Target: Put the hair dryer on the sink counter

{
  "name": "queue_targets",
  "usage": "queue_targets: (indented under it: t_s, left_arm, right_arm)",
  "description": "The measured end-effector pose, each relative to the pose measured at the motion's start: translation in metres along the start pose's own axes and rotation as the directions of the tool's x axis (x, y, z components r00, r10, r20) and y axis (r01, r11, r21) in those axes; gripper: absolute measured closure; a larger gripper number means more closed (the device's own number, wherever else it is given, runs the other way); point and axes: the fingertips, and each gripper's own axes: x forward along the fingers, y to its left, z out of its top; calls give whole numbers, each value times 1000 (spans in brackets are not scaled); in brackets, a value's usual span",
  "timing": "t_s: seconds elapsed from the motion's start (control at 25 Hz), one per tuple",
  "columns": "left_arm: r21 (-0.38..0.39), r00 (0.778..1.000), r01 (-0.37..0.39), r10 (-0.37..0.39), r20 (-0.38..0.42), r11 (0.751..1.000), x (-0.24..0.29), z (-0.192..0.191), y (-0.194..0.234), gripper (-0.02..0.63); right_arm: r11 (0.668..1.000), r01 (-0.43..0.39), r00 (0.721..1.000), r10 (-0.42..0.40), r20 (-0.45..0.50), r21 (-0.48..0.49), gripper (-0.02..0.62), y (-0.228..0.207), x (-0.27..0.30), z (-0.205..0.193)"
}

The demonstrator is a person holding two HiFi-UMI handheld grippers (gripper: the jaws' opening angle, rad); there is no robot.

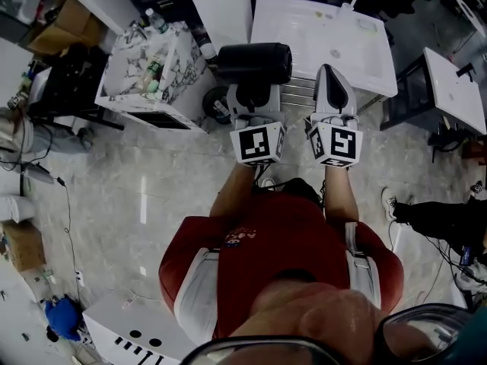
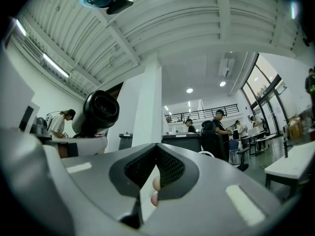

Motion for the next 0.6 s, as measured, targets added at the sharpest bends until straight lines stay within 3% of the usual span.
queue_targets:
  t_s: [0.6]
  left_arm:
    - [11,1000,21,-21,0,1000,69,-23,6,405]
  right_arm:
    - [998,52,998,-53,25,32,594,-41,52,-21]
